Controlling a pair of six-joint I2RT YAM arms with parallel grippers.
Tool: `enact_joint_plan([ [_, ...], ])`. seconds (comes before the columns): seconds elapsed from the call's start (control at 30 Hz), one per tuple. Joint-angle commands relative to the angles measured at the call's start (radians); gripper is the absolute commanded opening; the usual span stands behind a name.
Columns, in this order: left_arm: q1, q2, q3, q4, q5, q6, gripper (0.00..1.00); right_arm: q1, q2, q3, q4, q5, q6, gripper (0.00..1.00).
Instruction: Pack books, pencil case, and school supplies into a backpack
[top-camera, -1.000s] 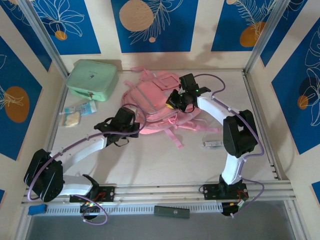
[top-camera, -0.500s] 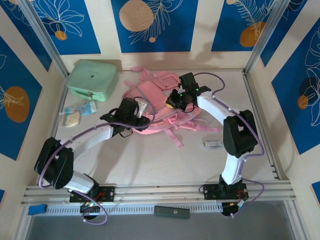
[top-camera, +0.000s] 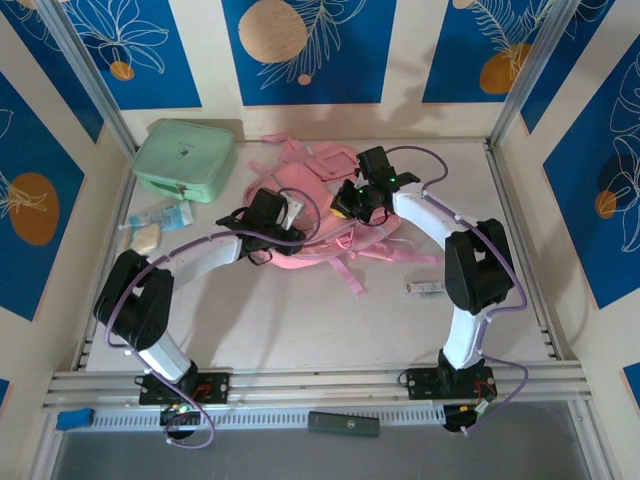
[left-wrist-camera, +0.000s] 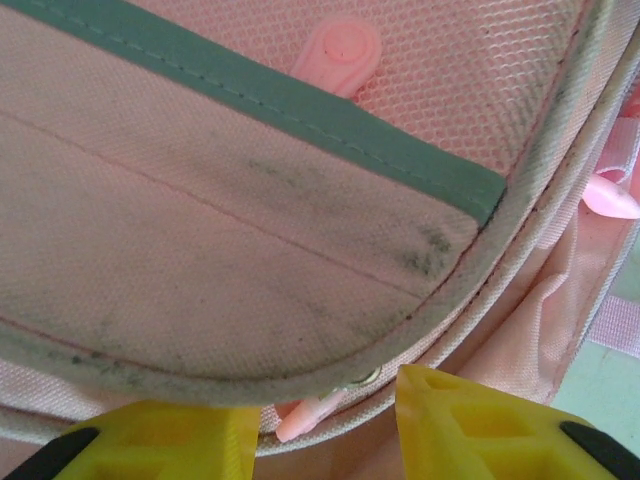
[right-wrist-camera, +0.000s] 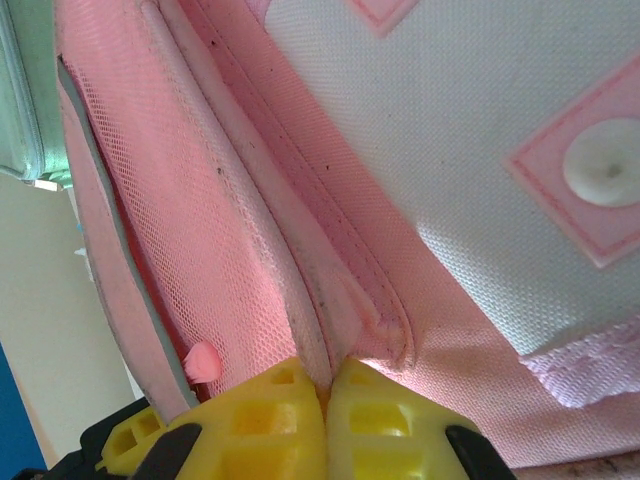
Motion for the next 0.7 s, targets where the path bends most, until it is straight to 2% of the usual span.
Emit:
enact_joint_plan([
  [0.0, 0.01, 0.03, 0.012, 0.04, 0.046, 0.011, 0.42, 0.017, -0.004, 0.046, -0.009, -0.05, 0.003, 0.0],
  [0.03, 0.011, 0.041, 0.021, 0.034, 0.054, 0.014, 0.43, 0.019, -0.004, 0.049, -0.011, -0.049, 0.002, 0.0],
  [0.13, 0.01, 0.062, 0.038, 0.025, 0.054, 0.011, 0.33, 0.021, -0.004, 0.054, -0.014, -0.047, 0.003, 0.0],
  [0.2, 0.01, 0.055, 0.033, 0.033, 0.05, 0.008, 0.31, 0.022, -0.004, 0.055, -0.019, -0.047, 0.0, 0.0],
  [0.6, 0.01, -0.075, -0.037, 0.017, -0.019, 0.008, 0.0, 0.003, -0.006, 0.048, -0.028, -0.053, -0.026, 0.0],
  [0.67, 0.01, -0.091, -0.042, -0.006, -0.029, -0.002, 0.0, 0.0, -0.008, 0.051, -0.03, -0.057, -0.025, 0.0],
])
